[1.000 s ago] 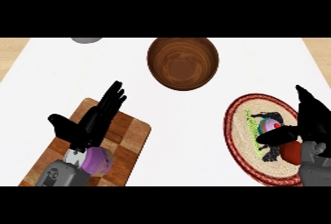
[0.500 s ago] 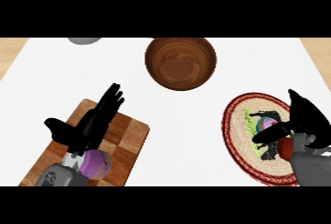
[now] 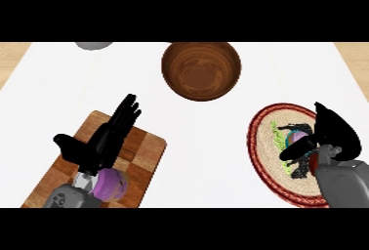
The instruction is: Pick the cupcake from the placemat and place it in the bowl
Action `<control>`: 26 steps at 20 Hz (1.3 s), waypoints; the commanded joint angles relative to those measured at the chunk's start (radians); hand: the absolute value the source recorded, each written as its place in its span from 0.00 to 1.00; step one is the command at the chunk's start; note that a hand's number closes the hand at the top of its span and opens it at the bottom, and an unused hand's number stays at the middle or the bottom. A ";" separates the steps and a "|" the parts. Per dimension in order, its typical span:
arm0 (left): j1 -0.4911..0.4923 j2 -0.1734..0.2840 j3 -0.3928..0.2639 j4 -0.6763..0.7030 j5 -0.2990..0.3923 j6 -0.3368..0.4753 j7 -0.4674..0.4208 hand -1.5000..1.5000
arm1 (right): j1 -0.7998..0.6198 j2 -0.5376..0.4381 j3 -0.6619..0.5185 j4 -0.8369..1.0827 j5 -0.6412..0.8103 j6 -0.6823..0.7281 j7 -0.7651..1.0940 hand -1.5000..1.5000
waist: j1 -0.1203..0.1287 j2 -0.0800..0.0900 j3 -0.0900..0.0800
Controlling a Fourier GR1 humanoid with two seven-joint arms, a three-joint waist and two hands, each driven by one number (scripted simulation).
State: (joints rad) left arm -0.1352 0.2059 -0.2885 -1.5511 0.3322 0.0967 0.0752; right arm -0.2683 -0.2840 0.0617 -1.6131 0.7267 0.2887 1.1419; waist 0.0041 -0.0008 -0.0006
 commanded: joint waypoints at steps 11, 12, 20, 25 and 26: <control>0.010 0.000 0.004 -0.071 0.003 -0.007 0.078 0.50 | -0.012 0.066 -0.069 0.126 0.121 0.004 0.052 0.00 | 0.000 0.000 0.001; 0.005 0.029 0.051 -0.016 0.035 -0.058 0.051 0.50 | 0.052 0.121 -0.012 0.072 0.167 -0.038 0.069 0.00 | -0.004 0.000 0.000; 0.003 -0.016 0.059 0.143 -0.005 -0.101 -0.103 0.50 | -0.023 0.118 -0.110 0.200 0.191 -0.059 -0.015 0.00 | -0.007 0.003 0.000; 0.054 0.014 0.053 -0.048 -0.017 -0.084 0.042 0.50 | -0.009 0.099 -0.127 0.227 0.213 -0.048 -0.070 0.00 | -0.002 0.000 0.001; 0.021 -0.031 0.044 0.040 -0.046 -0.076 -0.009 0.50 | -0.034 0.123 -0.135 0.283 0.224 -0.148 -0.124 1.00 | -0.003 0.001 0.001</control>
State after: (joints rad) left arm -0.1032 0.2011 -0.2514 -1.5655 0.3138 0.0523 0.0774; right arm -0.2861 -0.1752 -0.0583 -1.3877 0.9335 0.2161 1.0207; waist 0.0020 -0.0001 -0.0002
